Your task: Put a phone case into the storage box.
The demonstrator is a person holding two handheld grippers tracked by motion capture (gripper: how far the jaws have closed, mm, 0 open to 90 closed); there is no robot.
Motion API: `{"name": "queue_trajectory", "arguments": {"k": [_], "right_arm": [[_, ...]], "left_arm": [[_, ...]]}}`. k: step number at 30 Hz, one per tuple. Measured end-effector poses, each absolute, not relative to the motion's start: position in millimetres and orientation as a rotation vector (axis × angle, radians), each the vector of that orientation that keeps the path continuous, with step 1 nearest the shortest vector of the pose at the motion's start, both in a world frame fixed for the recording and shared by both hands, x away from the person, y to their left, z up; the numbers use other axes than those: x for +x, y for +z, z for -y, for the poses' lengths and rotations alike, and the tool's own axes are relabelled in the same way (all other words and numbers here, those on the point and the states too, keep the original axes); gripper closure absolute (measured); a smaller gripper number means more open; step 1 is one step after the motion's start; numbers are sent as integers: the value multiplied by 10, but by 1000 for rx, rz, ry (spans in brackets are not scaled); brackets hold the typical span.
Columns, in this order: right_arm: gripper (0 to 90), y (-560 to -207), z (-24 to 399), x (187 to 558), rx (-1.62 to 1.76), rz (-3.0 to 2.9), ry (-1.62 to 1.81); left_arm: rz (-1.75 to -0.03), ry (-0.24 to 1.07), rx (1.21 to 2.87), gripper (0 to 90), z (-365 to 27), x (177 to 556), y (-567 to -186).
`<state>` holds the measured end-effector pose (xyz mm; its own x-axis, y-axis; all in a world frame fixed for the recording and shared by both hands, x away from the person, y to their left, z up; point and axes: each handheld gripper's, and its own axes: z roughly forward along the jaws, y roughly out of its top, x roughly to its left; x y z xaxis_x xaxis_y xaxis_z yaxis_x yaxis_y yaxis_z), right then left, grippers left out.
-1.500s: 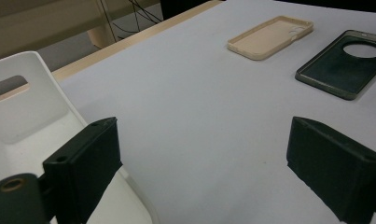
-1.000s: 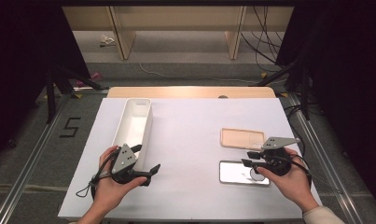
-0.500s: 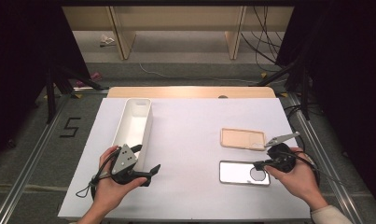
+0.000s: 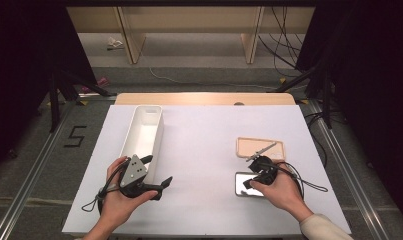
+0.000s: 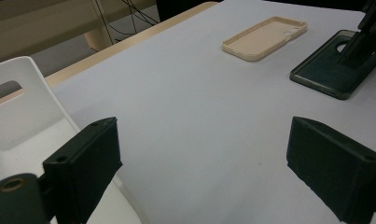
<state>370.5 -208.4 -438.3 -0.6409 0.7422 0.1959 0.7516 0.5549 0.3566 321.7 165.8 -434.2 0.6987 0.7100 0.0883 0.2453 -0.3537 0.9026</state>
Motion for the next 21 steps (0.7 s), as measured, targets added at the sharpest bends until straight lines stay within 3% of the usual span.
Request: {"name": "queue_trajectory", "arguments": {"k": [21], "right_arm": [[900,-4552,1861,3680,-1208,2811,-412]], "left_arm": [[-736,587,1918,90,-1656,3212,-4343]]}}
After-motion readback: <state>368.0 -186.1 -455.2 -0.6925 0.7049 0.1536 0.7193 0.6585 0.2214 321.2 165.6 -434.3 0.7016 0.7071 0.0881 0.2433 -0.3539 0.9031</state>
